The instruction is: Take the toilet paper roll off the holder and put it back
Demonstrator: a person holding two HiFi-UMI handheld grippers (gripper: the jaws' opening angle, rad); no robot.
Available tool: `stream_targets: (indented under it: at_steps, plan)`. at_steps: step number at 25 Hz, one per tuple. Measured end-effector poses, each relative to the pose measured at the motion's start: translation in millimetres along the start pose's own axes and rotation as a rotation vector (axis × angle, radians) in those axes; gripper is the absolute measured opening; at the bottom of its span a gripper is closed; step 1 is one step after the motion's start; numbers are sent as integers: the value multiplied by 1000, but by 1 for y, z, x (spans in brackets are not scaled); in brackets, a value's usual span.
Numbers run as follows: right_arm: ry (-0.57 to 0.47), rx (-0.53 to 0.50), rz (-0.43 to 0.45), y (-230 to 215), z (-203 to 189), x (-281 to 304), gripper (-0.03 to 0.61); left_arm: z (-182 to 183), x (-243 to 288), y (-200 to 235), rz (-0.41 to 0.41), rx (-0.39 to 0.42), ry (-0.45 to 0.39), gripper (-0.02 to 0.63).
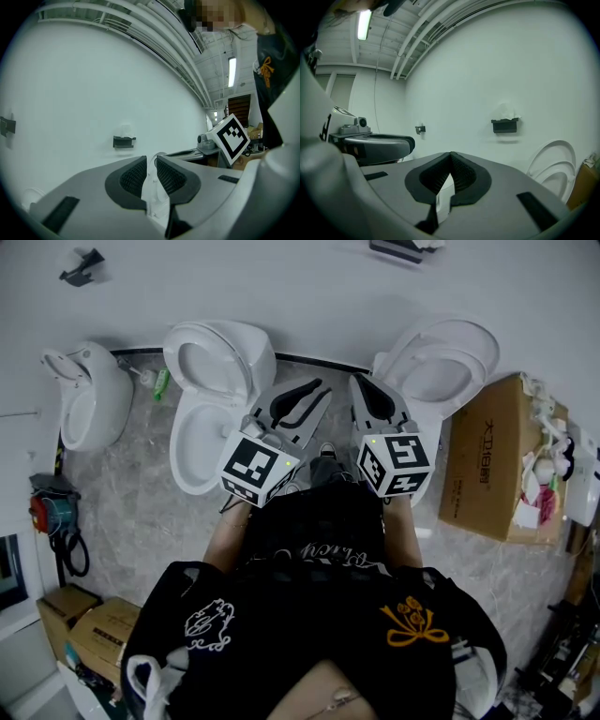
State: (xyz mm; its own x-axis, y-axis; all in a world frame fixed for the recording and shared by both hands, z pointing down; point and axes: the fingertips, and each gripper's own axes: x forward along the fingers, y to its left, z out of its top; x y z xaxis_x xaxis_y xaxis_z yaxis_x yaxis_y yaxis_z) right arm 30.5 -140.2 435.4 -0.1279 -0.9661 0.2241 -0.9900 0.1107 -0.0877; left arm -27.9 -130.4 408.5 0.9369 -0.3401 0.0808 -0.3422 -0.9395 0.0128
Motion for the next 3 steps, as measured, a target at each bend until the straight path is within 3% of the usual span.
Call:
stream_targets:
  at_steps: [3]
  plan:
    - [6,-7,-5,2,-1,2,12,-1,-2,2,2,-1,1,74]
